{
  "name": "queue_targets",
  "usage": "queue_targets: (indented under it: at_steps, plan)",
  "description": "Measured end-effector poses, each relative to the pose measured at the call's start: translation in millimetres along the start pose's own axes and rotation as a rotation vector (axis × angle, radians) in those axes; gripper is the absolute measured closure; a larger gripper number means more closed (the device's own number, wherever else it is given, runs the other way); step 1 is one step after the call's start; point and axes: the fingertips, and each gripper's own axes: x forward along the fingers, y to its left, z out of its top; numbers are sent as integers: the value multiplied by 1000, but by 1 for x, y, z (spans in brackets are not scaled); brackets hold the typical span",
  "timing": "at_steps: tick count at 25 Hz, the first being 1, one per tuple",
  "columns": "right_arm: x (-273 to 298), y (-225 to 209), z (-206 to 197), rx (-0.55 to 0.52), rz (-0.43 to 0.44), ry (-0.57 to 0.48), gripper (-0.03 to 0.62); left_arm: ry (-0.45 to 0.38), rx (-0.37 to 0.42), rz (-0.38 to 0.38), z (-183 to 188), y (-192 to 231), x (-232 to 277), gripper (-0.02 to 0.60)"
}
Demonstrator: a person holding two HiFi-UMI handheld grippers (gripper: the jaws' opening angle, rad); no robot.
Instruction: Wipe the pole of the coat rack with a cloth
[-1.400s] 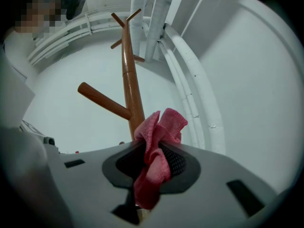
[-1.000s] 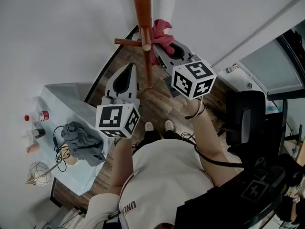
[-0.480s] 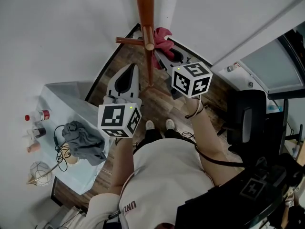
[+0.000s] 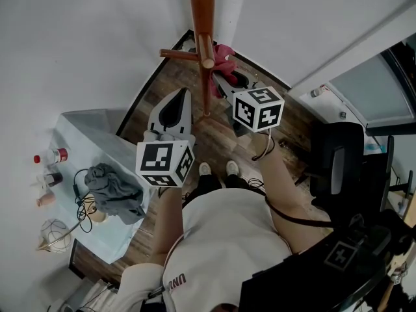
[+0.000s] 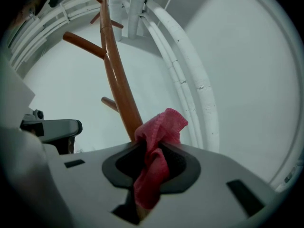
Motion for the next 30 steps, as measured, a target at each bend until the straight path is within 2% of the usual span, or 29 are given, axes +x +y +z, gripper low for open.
queue_targets:
  at_steps: [10,19,30]
  plan:
    - [8,-9,-23,54,-9,45,505,6,-5,2,-5,3,4,572]
    - [15,-19,-55,43,-55,131,505,12,-40,-5,-15,3,7,572]
    - [17,-28,-69,62,-69,171,505,2,-69,3,-17,9,7,572]
